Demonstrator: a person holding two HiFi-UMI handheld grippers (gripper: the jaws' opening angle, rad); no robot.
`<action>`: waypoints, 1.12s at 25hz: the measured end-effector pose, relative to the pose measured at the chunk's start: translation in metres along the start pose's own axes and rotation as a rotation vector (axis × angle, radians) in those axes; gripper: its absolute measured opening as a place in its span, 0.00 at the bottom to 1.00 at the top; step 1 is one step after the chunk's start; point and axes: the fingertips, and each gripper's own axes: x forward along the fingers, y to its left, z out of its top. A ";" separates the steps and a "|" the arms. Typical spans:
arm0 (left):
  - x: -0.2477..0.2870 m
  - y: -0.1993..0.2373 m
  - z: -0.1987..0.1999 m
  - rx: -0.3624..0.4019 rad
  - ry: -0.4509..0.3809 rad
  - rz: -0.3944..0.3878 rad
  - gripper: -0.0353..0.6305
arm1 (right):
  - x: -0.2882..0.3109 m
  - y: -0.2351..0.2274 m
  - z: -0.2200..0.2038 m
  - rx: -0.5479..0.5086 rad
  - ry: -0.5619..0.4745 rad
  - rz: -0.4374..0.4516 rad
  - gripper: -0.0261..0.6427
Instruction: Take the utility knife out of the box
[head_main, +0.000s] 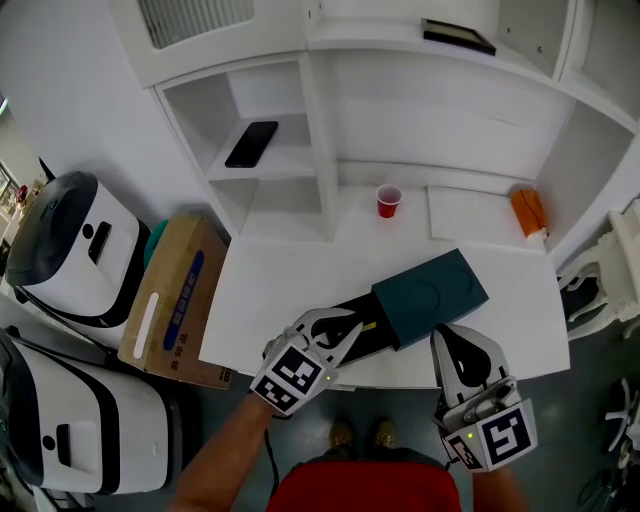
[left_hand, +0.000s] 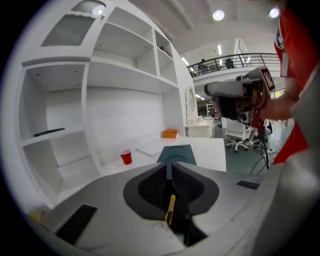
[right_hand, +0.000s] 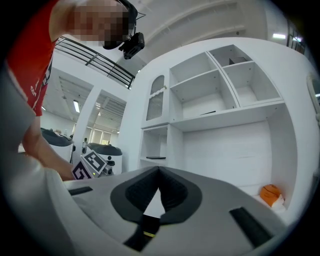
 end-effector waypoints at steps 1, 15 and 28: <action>0.007 -0.001 -0.009 0.008 0.045 -0.027 0.16 | 0.000 -0.002 0.000 0.000 0.000 0.000 0.04; 0.066 -0.017 -0.099 0.139 0.560 -0.311 0.32 | -0.011 -0.024 -0.004 0.005 -0.001 -0.040 0.04; 0.077 -0.025 -0.142 0.183 0.850 -0.427 0.33 | -0.024 -0.045 -0.008 0.025 -0.009 -0.089 0.04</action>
